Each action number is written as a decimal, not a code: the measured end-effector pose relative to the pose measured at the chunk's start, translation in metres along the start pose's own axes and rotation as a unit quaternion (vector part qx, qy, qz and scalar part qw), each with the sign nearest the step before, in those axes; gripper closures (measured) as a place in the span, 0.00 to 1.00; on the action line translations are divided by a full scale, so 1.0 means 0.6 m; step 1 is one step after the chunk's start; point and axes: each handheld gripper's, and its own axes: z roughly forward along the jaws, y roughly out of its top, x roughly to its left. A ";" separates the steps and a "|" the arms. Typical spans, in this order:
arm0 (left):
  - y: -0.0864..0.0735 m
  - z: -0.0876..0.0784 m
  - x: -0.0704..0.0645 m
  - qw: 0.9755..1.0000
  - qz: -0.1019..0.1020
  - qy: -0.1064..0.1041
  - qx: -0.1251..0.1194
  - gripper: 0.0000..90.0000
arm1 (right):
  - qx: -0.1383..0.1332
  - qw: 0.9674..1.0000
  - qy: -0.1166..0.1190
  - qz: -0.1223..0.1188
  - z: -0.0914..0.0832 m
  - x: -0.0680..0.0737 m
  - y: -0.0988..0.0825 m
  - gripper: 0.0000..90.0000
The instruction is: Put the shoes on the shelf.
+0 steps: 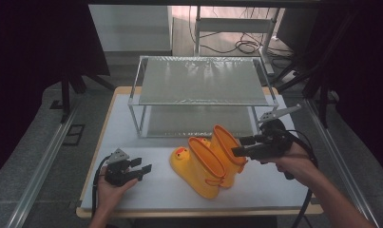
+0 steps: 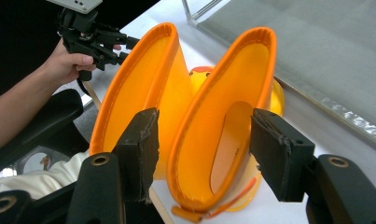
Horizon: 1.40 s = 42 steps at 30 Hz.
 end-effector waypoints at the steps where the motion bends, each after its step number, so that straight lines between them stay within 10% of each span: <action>1: 0.000 0.000 0.000 1.000 0.000 0.000 0.000 0.49 | 0.003 1.000 0.001 0.000 0.002 0.001 0.003 0.47; 42: 0.000 0.000 0.001 1.000 0.003 -0.006 -0.001 0.49 | 0.105 0.994 -0.009 0.031 0.079 0.031 0.053 0.38</action>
